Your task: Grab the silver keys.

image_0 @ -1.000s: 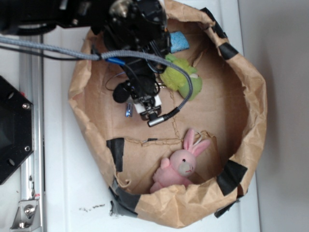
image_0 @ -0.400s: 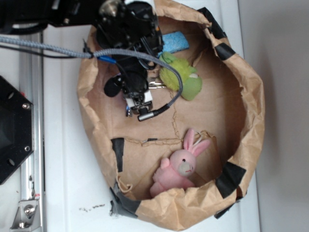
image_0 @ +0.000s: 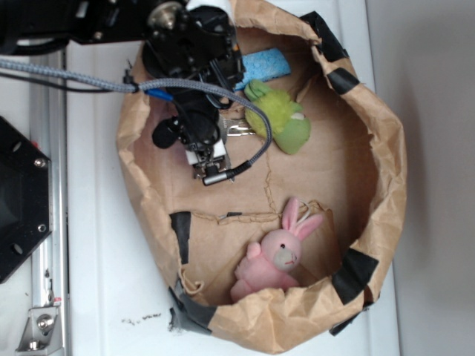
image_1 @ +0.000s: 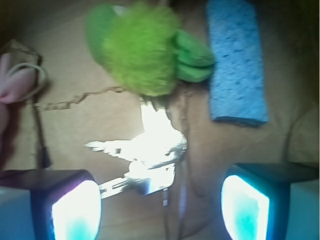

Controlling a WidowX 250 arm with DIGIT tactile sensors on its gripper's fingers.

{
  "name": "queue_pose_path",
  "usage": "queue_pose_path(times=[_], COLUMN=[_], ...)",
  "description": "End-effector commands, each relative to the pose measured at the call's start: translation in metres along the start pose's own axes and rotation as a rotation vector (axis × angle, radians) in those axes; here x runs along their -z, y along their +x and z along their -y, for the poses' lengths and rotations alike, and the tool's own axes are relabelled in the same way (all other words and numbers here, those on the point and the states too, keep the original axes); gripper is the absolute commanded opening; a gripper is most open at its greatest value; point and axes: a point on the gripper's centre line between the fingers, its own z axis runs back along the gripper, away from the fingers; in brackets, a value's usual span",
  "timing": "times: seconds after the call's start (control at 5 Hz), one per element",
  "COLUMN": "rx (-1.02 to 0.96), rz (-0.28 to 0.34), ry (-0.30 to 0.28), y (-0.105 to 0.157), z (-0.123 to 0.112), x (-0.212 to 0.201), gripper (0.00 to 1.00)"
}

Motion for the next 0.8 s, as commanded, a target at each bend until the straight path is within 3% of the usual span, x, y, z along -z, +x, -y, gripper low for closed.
queue_pose_path(times=[0.0, 0.2, 0.4, 0.6], rx=[0.014, 0.038, 0.017, 0.038], rz=[-0.025, -0.035, -0.026, -0.012], ry=[0.0, -0.016, -0.026, -0.02], y=[-0.002, -0.004, -0.004, -0.008], z=[-0.006, -0.001, -0.002, -0.002], x=[0.017, 0.031, 0.034, 0.029], gripper=[1.0, 1.0, 0.0, 0.0])
